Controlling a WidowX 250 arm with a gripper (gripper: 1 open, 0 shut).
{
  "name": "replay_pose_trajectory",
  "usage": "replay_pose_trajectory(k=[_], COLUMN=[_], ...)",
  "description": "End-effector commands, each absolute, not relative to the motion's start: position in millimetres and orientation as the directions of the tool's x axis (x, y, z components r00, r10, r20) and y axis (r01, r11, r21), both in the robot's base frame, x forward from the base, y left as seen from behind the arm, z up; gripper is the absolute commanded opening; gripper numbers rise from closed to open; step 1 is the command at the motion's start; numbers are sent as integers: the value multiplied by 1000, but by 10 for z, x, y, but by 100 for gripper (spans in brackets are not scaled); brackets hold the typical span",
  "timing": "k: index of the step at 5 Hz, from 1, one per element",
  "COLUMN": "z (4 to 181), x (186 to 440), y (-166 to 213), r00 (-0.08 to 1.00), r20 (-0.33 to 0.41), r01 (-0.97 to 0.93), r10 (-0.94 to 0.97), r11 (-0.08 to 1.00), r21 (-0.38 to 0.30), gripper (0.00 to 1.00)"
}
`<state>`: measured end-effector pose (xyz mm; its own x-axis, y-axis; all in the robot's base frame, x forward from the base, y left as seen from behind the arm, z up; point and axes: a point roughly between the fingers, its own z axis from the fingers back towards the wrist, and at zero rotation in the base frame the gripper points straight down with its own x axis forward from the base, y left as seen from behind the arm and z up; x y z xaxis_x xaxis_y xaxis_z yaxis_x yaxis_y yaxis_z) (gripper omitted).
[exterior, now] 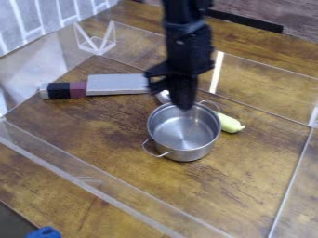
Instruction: Move the toy knife to the right side of the table
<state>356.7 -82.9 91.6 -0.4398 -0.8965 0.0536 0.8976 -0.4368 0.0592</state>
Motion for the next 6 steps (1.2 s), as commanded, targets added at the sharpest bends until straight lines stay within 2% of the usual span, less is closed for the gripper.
replay_pose_trajectory(k=[1, 3, 4, 5, 6], z=[1120, 941, 927, 900, 831], x=[3784, 3917, 4016, 4091, 4154], y=[-1116, -1307, -1236, -1167, -1112], r00=[-523, -559, -585, -614, -613], r20=[20, 23, 28, 41, 52], r01=[847, 824, 806, 786, 788], r10=[-852, -829, -810, -788, -788], r11=[-516, -552, -578, -607, -605], r21=[132, 124, 122, 118, 112], gripper=[0, 0, 0, 100, 100])
